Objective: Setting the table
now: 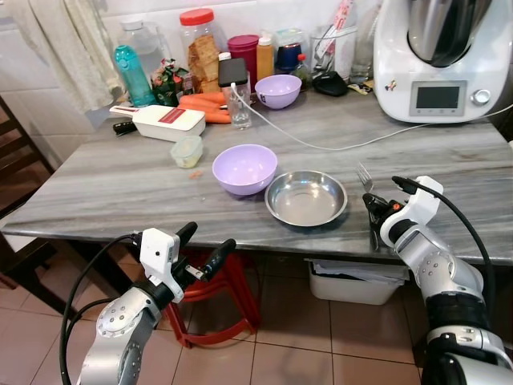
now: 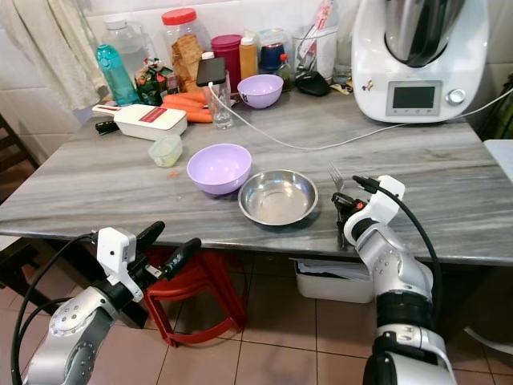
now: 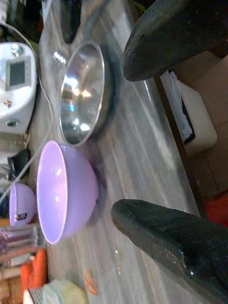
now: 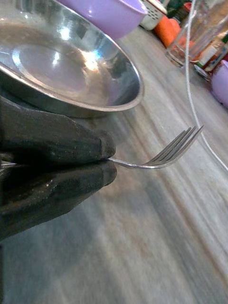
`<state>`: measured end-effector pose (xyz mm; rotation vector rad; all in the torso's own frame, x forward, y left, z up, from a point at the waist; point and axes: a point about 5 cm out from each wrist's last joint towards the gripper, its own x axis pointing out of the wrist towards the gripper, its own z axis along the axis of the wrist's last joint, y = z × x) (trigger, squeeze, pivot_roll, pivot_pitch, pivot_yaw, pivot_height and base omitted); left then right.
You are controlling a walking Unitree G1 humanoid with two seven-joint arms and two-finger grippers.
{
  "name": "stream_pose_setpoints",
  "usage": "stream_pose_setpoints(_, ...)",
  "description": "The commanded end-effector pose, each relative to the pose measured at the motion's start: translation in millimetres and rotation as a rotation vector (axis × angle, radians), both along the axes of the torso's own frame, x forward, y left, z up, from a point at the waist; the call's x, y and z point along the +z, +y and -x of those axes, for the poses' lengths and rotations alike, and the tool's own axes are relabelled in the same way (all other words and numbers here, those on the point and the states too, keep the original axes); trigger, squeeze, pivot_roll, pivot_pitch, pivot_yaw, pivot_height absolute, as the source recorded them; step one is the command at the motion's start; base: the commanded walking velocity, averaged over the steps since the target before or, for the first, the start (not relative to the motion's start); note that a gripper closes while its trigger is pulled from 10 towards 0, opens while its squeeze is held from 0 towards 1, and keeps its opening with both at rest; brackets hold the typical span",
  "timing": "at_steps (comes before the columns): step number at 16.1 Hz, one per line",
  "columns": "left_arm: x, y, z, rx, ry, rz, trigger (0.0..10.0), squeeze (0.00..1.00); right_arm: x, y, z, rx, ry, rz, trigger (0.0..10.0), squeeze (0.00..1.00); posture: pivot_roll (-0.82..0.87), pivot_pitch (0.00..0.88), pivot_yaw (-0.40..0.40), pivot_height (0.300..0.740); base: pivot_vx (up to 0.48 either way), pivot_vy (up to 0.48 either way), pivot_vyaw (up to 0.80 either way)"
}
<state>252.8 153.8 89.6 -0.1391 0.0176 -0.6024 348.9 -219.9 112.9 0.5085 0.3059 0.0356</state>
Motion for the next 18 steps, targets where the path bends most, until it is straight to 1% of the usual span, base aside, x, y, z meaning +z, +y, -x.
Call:
stream_pose_setpoints(1, 5.6, -1.0, 2.2, -0.046, -0.011, 0.01, 10.0, 0.0, 7.8, 2.1, -5.9, 0.017, -0.017, 0.003, 10.0, 0.0, -0.08, 0.0, 0.155, 0.74, 0.0, 0.0, 0.0)
stream_pose_setpoints(2, 8.0, -5.4, 3.5, -0.104, -0.009, 0.041, 10.0, 0.0, 8.2, 0.8, -7.6, 0.022, -0.013, 0.016, 10.0, 0.0, -0.08, 0.0, 0.156, 0.74, 0.0, 0.0, 0.0)
stream_pose_setpoints(4, 9.6, -8.2, 4.4, -0.146, -0.009, 0.048, 10.0, 0.0, 7.6, 0.8, -8.9, 0.038, -0.005, 0.031, 10.0, 0.0, -0.08, 0.0, 0.155, 0.74, 0.0, 0.0, 0.0)
stream_pose_setpoints(8, 11.9, -14.0, 7.8, -0.232, -0.006, 0.034, 10.0, 0.0, 3.2, -2.7, -10.0, 0.057, 0.026, 0.036, 10.0, 0.0, -0.07, 0.0, 0.142, 0.74, 0.0, 0.0, 0.0)
stream_pose_setpoints(11, 12.5, -14.3, 8.9, -0.236, -0.005, 0.032, 10.0, 0.0, 0.4, -7.0, -9.0, 0.052, 0.041, 0.044, 10.0, 0.0, -0.07, 0.0, 0.141, 0.74, 0.0, 0.0, 0.0)
stream_pose_setpoints(12, 12.1, -14.4, 10.0, -0.235, 0.002, 0.036, 10.0, 0.0, -2.2, -9.5, -7.7, 0.048, 0.053, 0.046, 10.0, 0.18, -0.07, 0.0, 0.144, 0.74, 0.0, 0.0, 0.0)
stream_pose_setpoints(13, 12.0, -14.6, 10.6, -0.235, 0.005, 0.036, 10.0, 0.0, -4.3, -11.6, -6.4, 0.042, 0.062, 0.05, 10.0, 0.51, -0.07, 0.0, 0.143, 0.74, 0.0, 0.0, 0.0)
stream_pose_setpoints(16, 13.6, -14.5, 9.8, -0.241, 0.002, 0.025, 10.0, 0.0, -9.2, -16.0, -4.2, 0.022, 0.083, 0.061, 10.0, 0.52, -0.07, 0.0, 0.148, 0.74, 0.0, 0.0, 0.0)
stream_pose_setpoints(17, 14.3, -15.0, 9.6, -0.244, 0.002, 0.022, 10.0, 0.0, -11.1, -17.4, -3.2, 0.013, 0.09, 0.064, 10.0, 0.55, -0.07, 0.0, 0.149, 0.74, 0.0, 0.0, 0.0)
stream_pose_setpoints(18, 14.7, -15.3, 9.5, -0.247, 0.001, 0.02, 10.0, 0.0, -12.6, -18.0, -2.3, 0.007, 0.097, 0.063, 10.0, 0.56, -0.08, 0.0, 0.15, 0.74, 0.0, 0.0, 0.0)
